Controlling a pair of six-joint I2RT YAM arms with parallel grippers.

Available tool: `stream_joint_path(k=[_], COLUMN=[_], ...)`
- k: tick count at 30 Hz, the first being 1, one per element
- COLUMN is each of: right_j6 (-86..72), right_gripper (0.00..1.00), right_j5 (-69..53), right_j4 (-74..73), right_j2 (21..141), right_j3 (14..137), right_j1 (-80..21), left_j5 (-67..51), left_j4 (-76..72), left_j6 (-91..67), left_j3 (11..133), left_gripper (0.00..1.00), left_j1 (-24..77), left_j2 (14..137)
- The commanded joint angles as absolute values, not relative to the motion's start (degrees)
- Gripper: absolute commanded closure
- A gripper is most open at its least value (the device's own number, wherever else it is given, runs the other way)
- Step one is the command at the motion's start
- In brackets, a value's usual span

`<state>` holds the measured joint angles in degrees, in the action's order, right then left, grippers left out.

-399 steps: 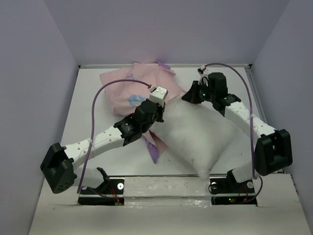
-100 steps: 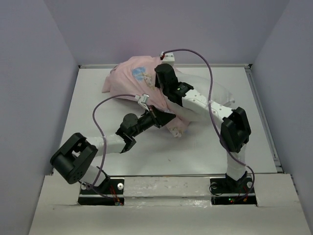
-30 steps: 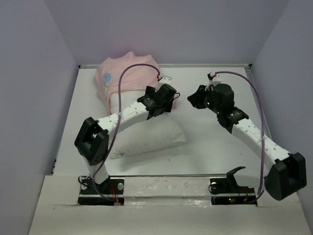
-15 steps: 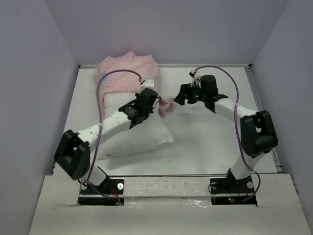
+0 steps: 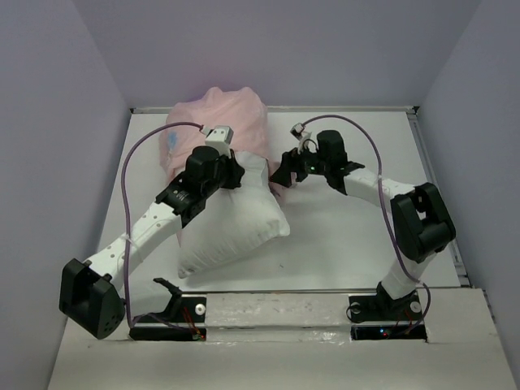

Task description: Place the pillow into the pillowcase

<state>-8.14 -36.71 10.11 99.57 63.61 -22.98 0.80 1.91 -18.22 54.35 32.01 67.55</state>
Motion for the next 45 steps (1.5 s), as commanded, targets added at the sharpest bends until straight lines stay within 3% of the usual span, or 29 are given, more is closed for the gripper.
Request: stream_joint_path(k=[1,6,10,15,19,23,25,26,27,28,32,38,45], right_j6=[-5.36,-0.2,7.37,10.81,10.55,7.39,6.6,6.07,4.41,3.87,1.5,-2.1,-3.95], right_gripper=[0.14,0.15,0.24,0.2,0.25,0.35,0.44,0.66,0.8,1.0,1.0,1.0,1.0], right_j5=[-31.92,-23.66,-18.99,-16.97,-23.52,-31.02,-32.08,-31.91,-31.73,-31.38,-28.84,-24.36,-22.85], right_j4=[14.5,13.98,7.84,3.69,-2.7,0.94,3.24,4.12,7.0,7.99,8.88,7.48,0.28], right_j2=[102.12,100.47,95.9,98.25,105.55,105.04,104.33,103.89,102.76,102.05,96.69,84.58,73.68], right_j3=[67.58,67.68,66.44,69.6,76.89,73.85,72.69,72.16,71.38,70.06,65.4,55.3,53.35], right_j1=[-28.21,-28.21,-28.21,-28.21,-28.21,-28.21,-28.21,-28.21,-28.21,-28.21,-30.32,-36.28,-40.69], left_j5=[-6.06,-5.71,-5.71,-6.42,-6.33,-6.41,-6.5,-6.42,-6.42,-6.33,-3.0,11.75,21.51], left_j4=[-6.68,-4.4,-4.04,-4.04,-4.74,-6.59,-7.47,-7.91,-8.78,-9.14,-12.65,-20.99,-25.4], left_j6=[-19.86,-18.55,-18.37,-18.37,-18.98,-19.51,-19.69,-19.95,-20.13,-20.21,-20.83,-21.44,-22.24], left_j3=[55.81,57.04,56.87,56.69,56.42,56.07,55.99,55.9,55.81,55.64,54.41,53.35,55.19], left_gripper=[1.0,1.0,1.0,1.0,1.0,1.0,1.0,1.0,1.0,1.0,1.0,1.0,1.0], left_j1=[31.64,31.55,31.47,31.47,31.55,31.47,31.46,31.46,31.46,31.46,31.46,31.55,31.55], left_j2=[65.92,65.57,65.48,65.39,65.3,66.61,67.15,67.41,68.02,68.29,71.09,79.44,85.95])
